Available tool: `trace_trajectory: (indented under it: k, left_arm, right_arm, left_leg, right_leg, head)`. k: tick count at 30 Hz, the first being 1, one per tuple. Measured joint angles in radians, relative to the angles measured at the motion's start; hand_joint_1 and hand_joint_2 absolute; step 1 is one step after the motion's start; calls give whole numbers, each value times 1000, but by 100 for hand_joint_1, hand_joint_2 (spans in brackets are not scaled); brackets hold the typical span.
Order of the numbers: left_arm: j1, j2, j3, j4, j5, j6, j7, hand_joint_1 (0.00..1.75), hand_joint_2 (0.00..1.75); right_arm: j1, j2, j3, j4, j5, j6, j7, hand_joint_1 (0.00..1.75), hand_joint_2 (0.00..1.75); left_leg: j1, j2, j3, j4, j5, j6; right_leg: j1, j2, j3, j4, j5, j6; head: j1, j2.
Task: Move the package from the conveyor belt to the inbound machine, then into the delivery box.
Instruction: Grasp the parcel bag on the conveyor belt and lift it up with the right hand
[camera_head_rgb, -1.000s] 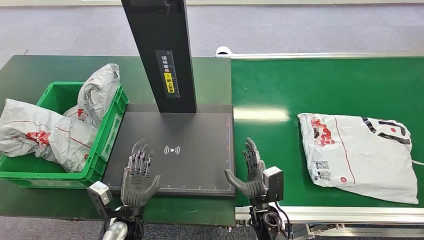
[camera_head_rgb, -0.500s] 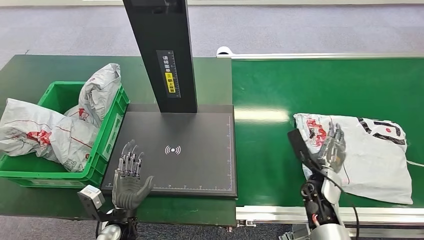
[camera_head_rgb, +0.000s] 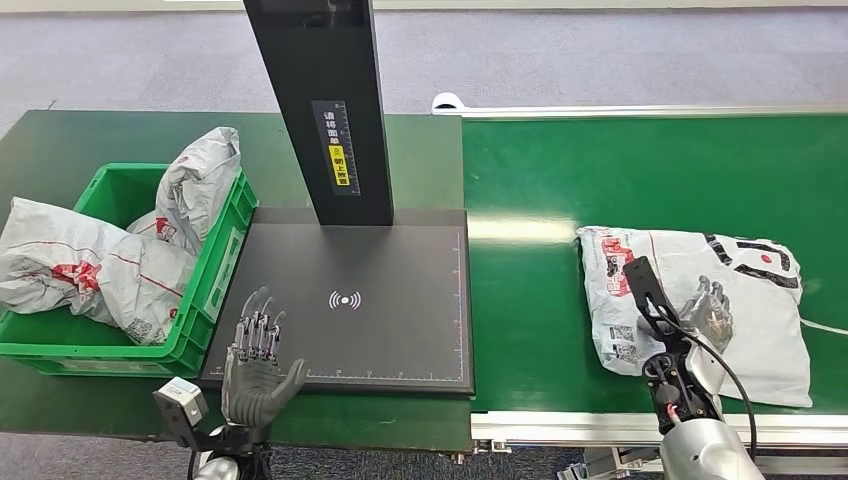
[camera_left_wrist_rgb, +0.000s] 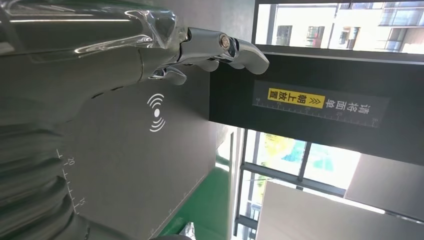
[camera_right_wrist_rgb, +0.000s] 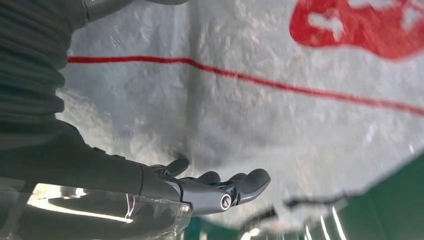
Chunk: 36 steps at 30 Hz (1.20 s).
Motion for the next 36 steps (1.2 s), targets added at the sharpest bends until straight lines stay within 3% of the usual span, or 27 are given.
trace_trajectory:
  k: [7,11,12,19,23,26,30,36]
  left_arm:
    - [0,2,0,-3,0,1,0,0,175]
    - [-2,2,0,-2,0,3,0,0,175]
    - [-3,2,0,-2,0,3,0,0,175]
    - [-9,2,0,-2,0,6,0,0,175]
    - [-12,3,0,-2,0,6,0,0,175]
    - [-12,3,0,-2,1,6,0,0,175]
    - [-9,3,1,-4,0,13,0,0,175]
    - [2,9,-1,-42,-23,65,0,0,175]
  right_arm:
    - [-15,7,-55,51,-31,130,-32,3,175]
    - [-25,15,-74,64,-43,190,-56,168,175]
    - [-27,18,-78,66,-48,204,-67,174,175]
    - [-38,35,-130,70,-124,309,-251,175,175]
    - [-44,44,-148,70,-133,314,-281,175,175]
    - [-47,49,-155,68,-134,282,-320,175,175]
    - [-46,88,-155,19,-143,174,-462,175,175]
    - [-1,177,-94,-179,-208,174,-556,175,175]
  left_leg:
    - [0,0,0,0,0,0]
    - [0,0,1,0,0,0]
    - [0,0,1,0,0,0]
    - [0,2,2,0,0,0]
    - [0,1,2,0,0,0]
    - [0,1,1,0,0,0]
    - [0,2,1,0,0,0]
    - [1,0,0,0,0,0]
  right_leg:
    - [0,0,0,0,0,0]
    - [0,0,1,0,0,0]
    - [0,0,1,0,0,0]
    - [0,1,1,0,0,0]
    - [0,1,1,0,0,0]
    - [0,1,1,0,0,0]
    - [0,1,0,0,0,0]
    - [1,0,0,1,0,0]
  head:
    - [0,0]
    - [0,0]
    - [0,0]
    - [0,0]
    - [0,0]
    - [0,0]
    - [0,0]
    - [0,0]
